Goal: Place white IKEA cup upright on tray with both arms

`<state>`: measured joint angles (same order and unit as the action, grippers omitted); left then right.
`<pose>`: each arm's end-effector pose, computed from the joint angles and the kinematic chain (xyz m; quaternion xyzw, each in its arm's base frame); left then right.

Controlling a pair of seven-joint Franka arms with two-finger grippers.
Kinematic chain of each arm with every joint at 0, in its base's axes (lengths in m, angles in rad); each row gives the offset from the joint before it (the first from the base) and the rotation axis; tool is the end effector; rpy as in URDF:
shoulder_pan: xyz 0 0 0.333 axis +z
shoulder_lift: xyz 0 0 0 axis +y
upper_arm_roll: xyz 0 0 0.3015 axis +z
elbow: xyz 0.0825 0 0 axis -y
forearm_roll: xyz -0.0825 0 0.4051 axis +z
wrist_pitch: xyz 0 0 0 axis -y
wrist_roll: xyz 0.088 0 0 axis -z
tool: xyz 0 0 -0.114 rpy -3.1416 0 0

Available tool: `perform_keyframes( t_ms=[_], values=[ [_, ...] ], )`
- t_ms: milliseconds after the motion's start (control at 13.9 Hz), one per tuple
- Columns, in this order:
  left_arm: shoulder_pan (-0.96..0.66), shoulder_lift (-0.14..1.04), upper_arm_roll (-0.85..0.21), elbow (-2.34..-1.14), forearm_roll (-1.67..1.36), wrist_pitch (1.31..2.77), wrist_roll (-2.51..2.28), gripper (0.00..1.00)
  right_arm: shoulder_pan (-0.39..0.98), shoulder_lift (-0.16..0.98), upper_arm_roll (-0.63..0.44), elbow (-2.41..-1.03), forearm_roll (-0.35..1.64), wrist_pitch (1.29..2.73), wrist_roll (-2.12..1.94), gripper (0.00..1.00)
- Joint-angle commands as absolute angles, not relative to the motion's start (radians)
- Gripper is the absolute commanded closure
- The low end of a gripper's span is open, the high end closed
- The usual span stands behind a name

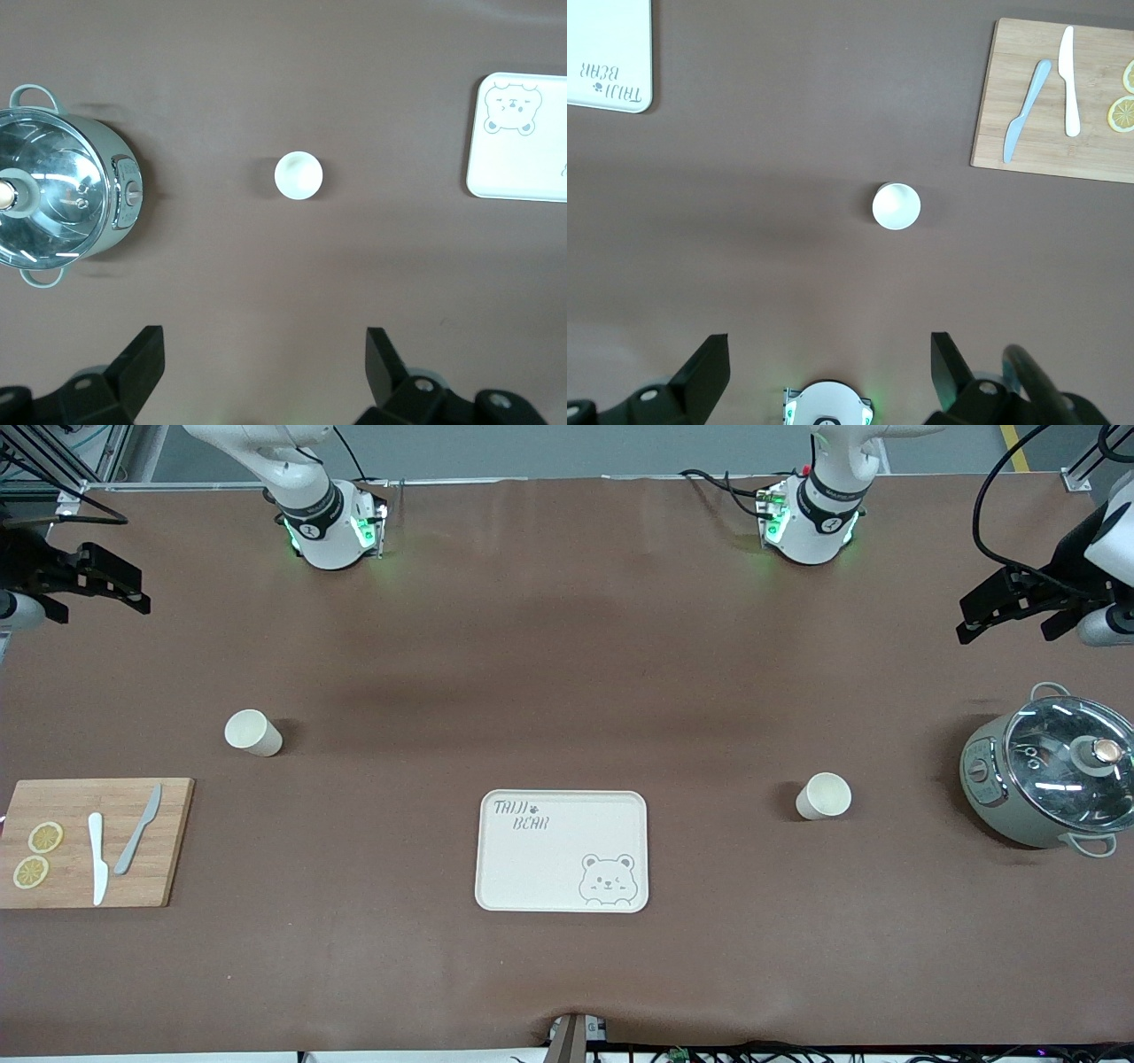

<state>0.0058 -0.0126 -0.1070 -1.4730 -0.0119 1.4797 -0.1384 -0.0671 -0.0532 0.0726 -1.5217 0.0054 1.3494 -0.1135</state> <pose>0.5594 -0.0587 0.6498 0.9998 0.0180 0.0089 0.0064 0.5348 0.0048 0.6382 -0.9964 -0.0596 0.0595 0.0040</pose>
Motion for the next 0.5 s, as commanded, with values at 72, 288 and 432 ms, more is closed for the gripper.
perform_keyframes(
  t_ms=[72,288,432],
  values=[
    [0.009,-0.018,-0.112,-1.463,0.002,1.451,-0.132,0.0,-0.086,-0.063,0.083,-1.523,0.02,1.341,-0.126,0.0],
    [0.012,-0.011,-0.106,-1.463,0.003,1.451,-0.133,0.0,-0.086,-0.064,0.083,-1.523,0.02,1.341,-0.126,0.0],
    [0.014,-0.009,-0.106,-1.471,0.009,1.45,-0.13,0.0,-0.086,-0.064,0.083,-1.523,0.02,1.341,-0.126,0.0]
  ],
)
